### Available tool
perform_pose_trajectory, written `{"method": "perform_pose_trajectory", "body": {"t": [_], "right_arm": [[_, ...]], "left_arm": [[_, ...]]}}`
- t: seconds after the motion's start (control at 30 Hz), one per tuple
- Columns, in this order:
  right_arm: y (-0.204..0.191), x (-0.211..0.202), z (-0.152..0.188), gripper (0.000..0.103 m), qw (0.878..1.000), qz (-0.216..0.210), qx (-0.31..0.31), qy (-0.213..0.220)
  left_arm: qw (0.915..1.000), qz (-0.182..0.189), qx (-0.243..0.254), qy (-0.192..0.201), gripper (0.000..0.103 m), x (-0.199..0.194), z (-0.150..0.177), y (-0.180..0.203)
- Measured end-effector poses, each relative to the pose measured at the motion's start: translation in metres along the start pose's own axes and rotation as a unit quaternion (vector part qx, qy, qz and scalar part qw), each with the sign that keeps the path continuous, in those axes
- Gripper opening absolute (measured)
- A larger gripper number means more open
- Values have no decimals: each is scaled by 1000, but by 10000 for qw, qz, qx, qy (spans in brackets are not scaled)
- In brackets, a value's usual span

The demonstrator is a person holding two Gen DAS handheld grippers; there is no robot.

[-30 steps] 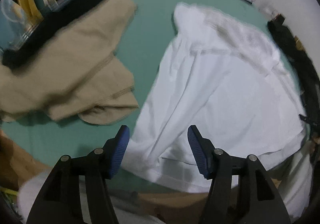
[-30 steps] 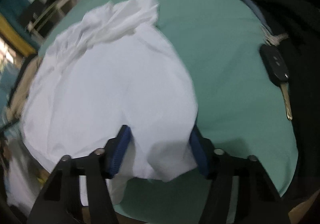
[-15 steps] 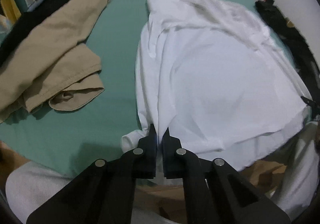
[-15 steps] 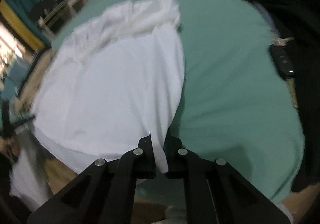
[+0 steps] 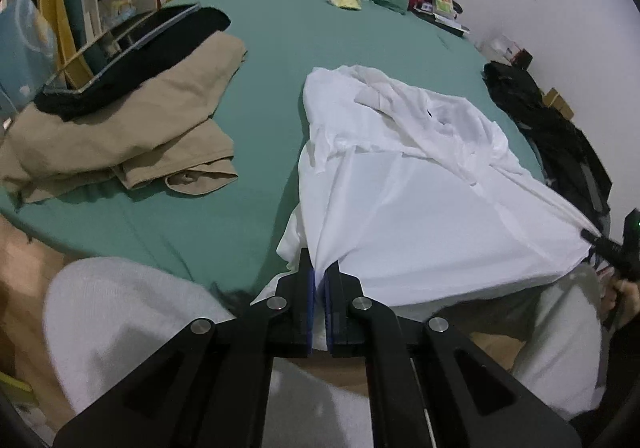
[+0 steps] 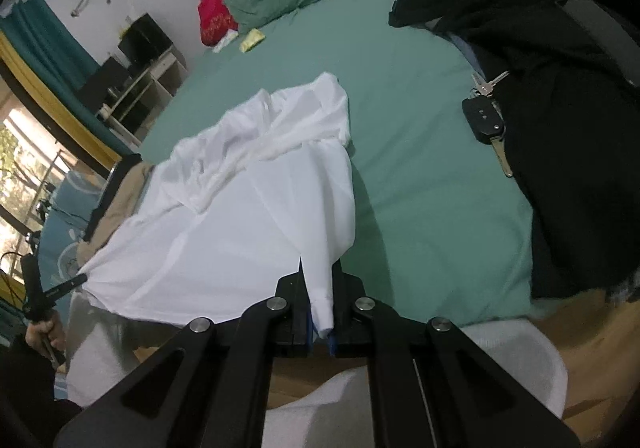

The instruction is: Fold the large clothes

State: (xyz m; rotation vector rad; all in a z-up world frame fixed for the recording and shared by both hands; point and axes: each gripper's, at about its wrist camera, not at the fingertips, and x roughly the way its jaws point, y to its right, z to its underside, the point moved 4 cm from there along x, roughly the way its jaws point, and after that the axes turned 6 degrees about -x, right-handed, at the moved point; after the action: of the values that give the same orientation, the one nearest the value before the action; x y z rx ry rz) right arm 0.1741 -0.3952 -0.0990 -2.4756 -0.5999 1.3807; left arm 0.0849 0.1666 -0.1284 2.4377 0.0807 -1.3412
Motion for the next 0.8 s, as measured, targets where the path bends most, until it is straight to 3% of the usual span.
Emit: {"method": "perform_pose_trajectory", "body": {"t": [0.17,0.27,0.4,0.57,0.8], "right_arm": [[-15,-9,-15,5,9995,-34,-88,299],[-22,-18,-34,5,9984,-85,-216,516],[-27,-17,-86,5,9955,-175,-411,842],[-18,7,-153,5,9931,-265,-494,1033],[6,92,-234,5,9945,-297,-478,880]], "left_arm": [[9997,128,-84,166,4,-13,-20,3],[9986,230,-13,482,4,-18,-50,13],[9951,289,222,916,4,-19,-105,30],[9922,327,185,1187,4,10,-166,39],[9927,408,-282,1098,5,93,-237,37]]}}
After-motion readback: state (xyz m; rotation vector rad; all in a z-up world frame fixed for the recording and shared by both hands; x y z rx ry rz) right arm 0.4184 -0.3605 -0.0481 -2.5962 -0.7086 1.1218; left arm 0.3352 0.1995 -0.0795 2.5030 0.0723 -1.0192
